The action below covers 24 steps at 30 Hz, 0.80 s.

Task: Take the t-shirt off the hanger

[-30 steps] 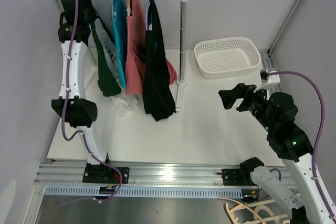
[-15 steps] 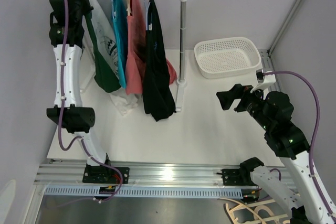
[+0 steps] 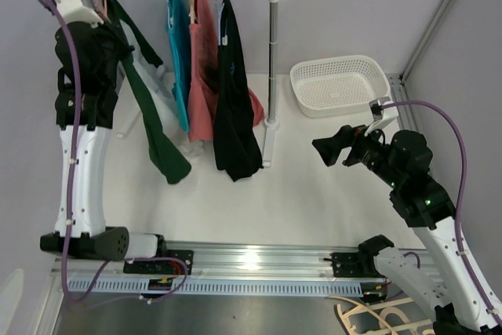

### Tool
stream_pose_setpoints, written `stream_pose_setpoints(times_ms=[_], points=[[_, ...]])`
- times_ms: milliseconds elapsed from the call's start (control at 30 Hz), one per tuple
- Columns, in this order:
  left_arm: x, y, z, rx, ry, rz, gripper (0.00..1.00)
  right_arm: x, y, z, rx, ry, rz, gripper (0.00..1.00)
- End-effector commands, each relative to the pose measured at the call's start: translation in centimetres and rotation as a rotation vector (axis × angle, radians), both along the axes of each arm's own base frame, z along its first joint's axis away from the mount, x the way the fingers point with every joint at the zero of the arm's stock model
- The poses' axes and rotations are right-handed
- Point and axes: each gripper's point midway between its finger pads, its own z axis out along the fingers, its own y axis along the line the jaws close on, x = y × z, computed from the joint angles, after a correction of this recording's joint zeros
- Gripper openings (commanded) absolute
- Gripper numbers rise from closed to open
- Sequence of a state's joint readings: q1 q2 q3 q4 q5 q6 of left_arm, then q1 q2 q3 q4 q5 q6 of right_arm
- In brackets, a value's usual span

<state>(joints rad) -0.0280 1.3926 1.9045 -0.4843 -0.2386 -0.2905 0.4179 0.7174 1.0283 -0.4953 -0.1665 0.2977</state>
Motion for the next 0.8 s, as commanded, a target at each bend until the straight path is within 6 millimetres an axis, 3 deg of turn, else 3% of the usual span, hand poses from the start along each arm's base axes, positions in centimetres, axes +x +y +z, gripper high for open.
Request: stream_pose_setpoints(times_ms=[0,33,100,133,200,233,333,400,433,467,500,533,600,667,700,767], points=[[-3.2,0.3,0.4,-0.09,-0.04,0.042,0.01,-1.2,2.1,1.9,0.038,-0.077,0.143,0.99],[-4.5,-0.1,0.6,-0.103,-0.046,0.036,0.01,-1.4,2.7,2.2,0.046,-0.096,0.183,1.0],[-5.2,-0.4,-2.1,-0.113,0.019,0.056,0.01,-2.8,4.2,2.5,0.067,-0.117,0.305,0.99],[-5.7,-1.6,-2.8,-0.11,0.036,0.045,0.01,-3.2,5.0,2.8,0.08,-0.138,0.35,1.0],[-7.3,-1.1,-5.2,-0.096,0.059,0.119,0.01,-4.0,6.1,3.0,0.096,-0.159,0.403,0.99],[-7.9,-2.0,-5.2,-0.113,0.037,0.1,0.01,-4.6,7.1,3.1,0.104,-0.174,0.442,0.99],[-9.7,-3.2,-7.3,-0.171,0.045,0.066,0.01,-4.4,9.4,2.4,0.091,-0.165,0.458,0.99],[-10.3,-3.3,-9.1,-0.201,0.111,0.091,0.01,-6.1,12.2,2.2,0.07,-0.179,0.536,1.0],[-10.6,-3.3,-9.8,-0.203,0.141,0.104,0.01,-5.4,13.3,1.4,0.034,-0.168,0.499,0.99],[-10.9,-2.8,-11.1,-0.199,0.198,0.159,0.01,-7.4,15.2,1.7,0.02,-0.194,0.565,1.0],[-11.2,-3.1,-11.7,-0.189,0.222,0.174,0.01,-7.8,16.1,1.8,0.013,-0.207,0.573,0.99],[-11.5,-2.7,-11.7,-0.19,0.233,0.213,0.01,-7.7,17.6,0.8,-0.014,-0.187,0.579,1.0],[-12.7,-1.8,-13.2,-0.193,0.295,0.326,0.01,-8.5,19.6,1.2,0.004,-0.2,0.61,0.99],[-13.2,-1.8,-12.6,-0.243,0.302,0.344,0.01,-8.3,21.5,-0.3,-0.011,-0.178,0.622,0.99],[-13.5,-1.9,-13.8,-0.227,0.365,0.357,0.01,-8.4,22.5,0.2,0.014,-0.204,0.63,0.99],[-13.6,-2.1,-13.5,-0.252,0.38,0.36,0.01,-8.2,24.0,-1.1,-0.008,-0.2,0.633,0.99]])
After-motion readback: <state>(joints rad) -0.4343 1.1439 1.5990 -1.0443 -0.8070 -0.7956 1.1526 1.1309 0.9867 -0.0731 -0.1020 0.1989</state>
